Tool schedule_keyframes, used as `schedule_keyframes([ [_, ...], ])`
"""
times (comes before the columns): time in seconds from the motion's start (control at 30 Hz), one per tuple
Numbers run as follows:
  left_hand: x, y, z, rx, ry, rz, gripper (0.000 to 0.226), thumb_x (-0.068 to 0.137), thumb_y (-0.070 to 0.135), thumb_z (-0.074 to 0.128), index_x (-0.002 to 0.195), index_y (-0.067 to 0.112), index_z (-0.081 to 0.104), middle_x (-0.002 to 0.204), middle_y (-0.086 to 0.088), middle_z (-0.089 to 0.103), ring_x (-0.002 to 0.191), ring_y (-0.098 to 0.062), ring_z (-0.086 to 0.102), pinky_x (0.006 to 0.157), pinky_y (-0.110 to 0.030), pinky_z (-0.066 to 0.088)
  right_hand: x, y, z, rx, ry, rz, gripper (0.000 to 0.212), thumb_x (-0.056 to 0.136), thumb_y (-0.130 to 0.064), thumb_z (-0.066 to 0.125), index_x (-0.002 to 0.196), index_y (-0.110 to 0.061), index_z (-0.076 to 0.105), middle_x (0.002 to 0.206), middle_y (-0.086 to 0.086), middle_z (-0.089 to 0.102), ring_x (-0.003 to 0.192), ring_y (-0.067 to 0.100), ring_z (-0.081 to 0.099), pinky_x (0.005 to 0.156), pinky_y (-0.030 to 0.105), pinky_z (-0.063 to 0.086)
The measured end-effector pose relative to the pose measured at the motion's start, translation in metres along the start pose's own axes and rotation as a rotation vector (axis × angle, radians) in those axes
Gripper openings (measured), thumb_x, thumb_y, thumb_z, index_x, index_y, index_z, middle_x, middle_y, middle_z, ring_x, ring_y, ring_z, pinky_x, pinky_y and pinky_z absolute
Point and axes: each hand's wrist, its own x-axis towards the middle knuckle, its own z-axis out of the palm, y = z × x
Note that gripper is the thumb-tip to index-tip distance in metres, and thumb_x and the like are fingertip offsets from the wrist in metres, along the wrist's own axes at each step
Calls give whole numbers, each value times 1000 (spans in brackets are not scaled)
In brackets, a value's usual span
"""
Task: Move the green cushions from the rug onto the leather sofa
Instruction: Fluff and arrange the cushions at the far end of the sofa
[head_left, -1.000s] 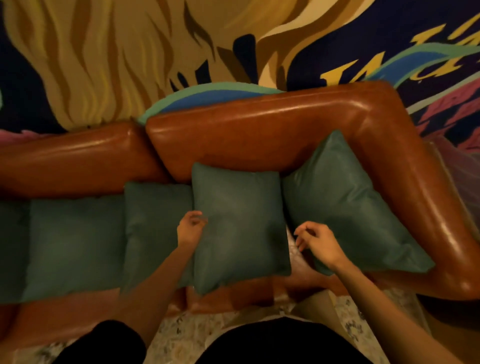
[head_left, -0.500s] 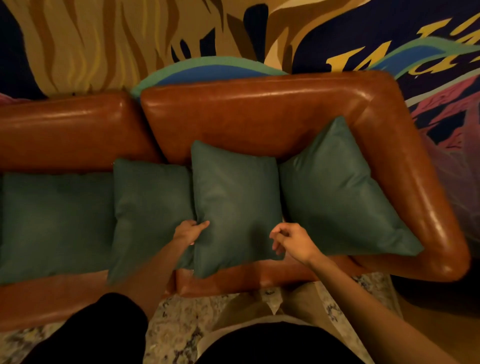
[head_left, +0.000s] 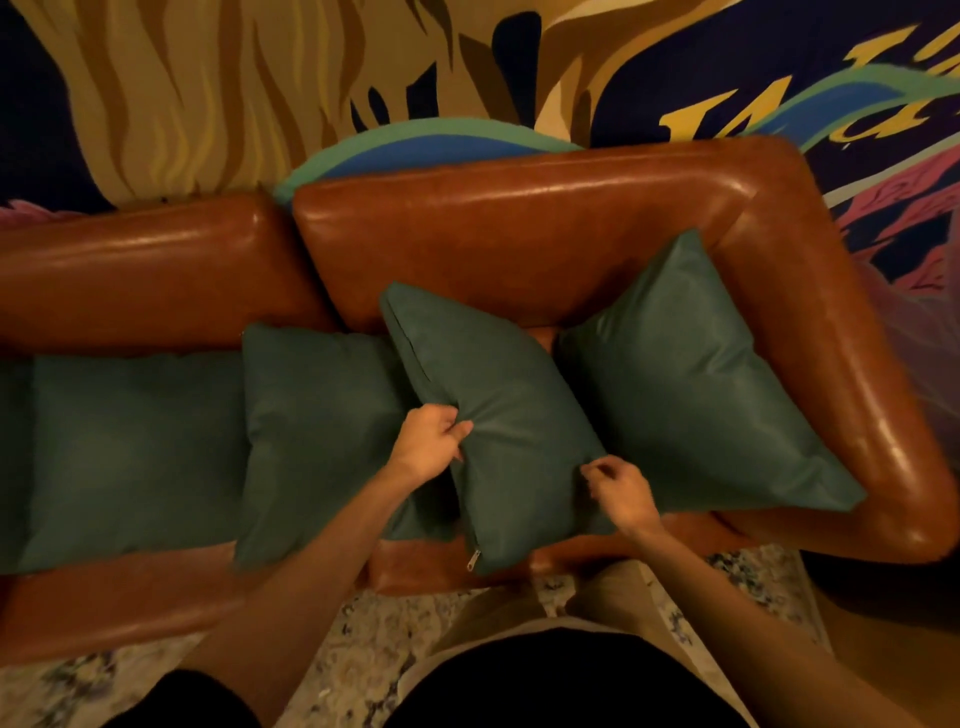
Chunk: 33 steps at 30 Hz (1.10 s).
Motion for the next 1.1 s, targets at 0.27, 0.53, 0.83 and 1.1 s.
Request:
schedule_keyframes([
  [0.27,-23,19,-16,-390,-14,-80,11,92,0,56,83,-2,62,66,-3,70,53,-13,69,58,-25,59,16,20,-5,790,-396,735,92,60,-78,68,118,-7,53,126,24,57,120,46,53,96,64,44],
  [0.53,-64,-24,-29,-63,-370,-273,42,100,23,44,66,11,66,52,9,68,53,-2,66,56,-16,51,0,-36,-1,788,-29,355,57,73,-24,83,119,-3,57,103,10,68,88,27,65,72,41,54],
  [0.83,-26,-5,-81,-140,-272,-309,28,98,16,47,77,5,61,52,-4,69,45,-14,66,49,-24,53,-11,-94,-31,522,26,-190,29,70,-16,84,97,-13,72,98,4,76,91,20,73,88,40,57],
  [1.1,43,37,-115,-560,406,-114,51,88,49,60,124,14,56,119,2,61,106,-15,58,95,-38,46,-40,-83,-88,501,-43,-448,59,52,-3,86,105,-19,65,97,-7,76,88,5,71,75,16,55],
])
